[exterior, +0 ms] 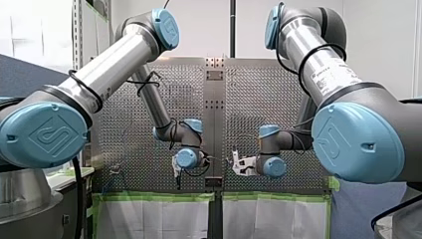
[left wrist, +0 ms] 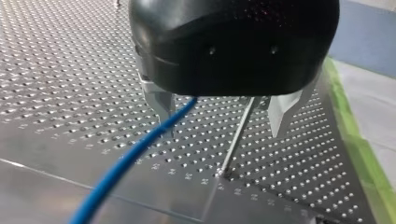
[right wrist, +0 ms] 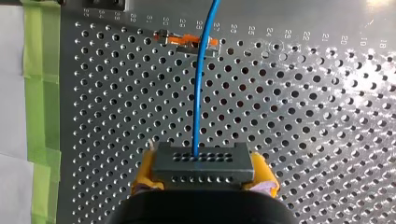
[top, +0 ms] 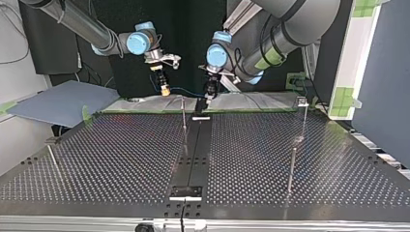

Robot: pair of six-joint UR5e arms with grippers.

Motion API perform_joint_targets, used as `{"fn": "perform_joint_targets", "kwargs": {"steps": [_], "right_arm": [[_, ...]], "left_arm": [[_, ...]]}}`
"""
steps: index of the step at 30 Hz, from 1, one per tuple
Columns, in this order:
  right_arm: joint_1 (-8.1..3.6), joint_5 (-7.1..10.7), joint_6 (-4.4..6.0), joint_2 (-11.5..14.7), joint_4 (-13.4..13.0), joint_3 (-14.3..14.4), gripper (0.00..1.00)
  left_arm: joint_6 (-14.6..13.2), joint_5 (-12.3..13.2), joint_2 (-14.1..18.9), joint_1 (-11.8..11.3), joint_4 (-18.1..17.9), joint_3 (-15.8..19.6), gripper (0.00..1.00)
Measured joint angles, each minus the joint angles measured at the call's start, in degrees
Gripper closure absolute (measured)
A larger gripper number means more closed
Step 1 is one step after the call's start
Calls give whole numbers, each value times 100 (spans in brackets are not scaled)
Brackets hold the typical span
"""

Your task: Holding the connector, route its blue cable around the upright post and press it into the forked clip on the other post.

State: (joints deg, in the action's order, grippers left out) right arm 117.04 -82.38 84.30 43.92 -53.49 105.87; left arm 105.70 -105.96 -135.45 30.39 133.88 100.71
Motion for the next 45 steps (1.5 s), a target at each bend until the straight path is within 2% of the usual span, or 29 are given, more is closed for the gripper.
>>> {"fn": "perform_joint_targets", "kwargs": {"steps": [4, 5, 6, 8, 9, 10, 11, 12, 13, 14, 21, 23, 27, 36, 40, 45], "right_arm": [[8, 1, -11, 0, -1, 0, 99], [11, 1, -22, -1, 1, 0, 99], [14, 1, -31, 0, 3, 0, 99], [19, -1, -58, -1, 8, 1, 99], [19, -2, -71, -1, 13, 1, 99], [19, -3, -80, -1, 20, 1, 99], [18, -3, -90, -1, 29, 1, 99], [17, -3, -95, -1, 35, 1, 99], [14, -2, -98, -1, 39, 0, 99], [11, -1, -101, 0, 42, 0, 99], [-2, -11, -139, 7, 103, -24, 99], [2, -13, -154, 7, 116, -26, 99], [9, -15, -169, 6, 125, -29, 99], [1, -54, -175, 4, 153, -28, 99], [-8, -149, -214, 2, 202, -27, 99], [-9, -264, -248, 0, 251, -21, 99]], "left_arm": [[-10, -110, -2, 0, -79, -5, 0], [-43, -154, -1, -1, -87, -6, 10], [-77, -195, -1, -4, -91, -7, 10], [-168, -303, -2, -13, -95, -8, 44], [-205, -350, -1, -17, -96, -8, 44], [-241, -396, -1, -20, -96, -8, 66], [-291, -458, -1, -23, -94, -8, 77], [-333, -505, -1, -25, -94, -8, 77], [-377, -551, -1, -25, -94, -7, 84], [-435, -615, -1, -27, -90, -6, 86], [-759, -824, -1, -44, -30, -8, 86], [-853, -886, -2, -43, -9, -8, 94], [-1023, -997, -1, -42, 12, -6, 100], [-1148, -1052, -2, 3, 40, -3, 100], [-1282, -1044, -1, 39, 32, -3, 100], [-1376, -910, -2, 52, -1, -2, 100]]}}
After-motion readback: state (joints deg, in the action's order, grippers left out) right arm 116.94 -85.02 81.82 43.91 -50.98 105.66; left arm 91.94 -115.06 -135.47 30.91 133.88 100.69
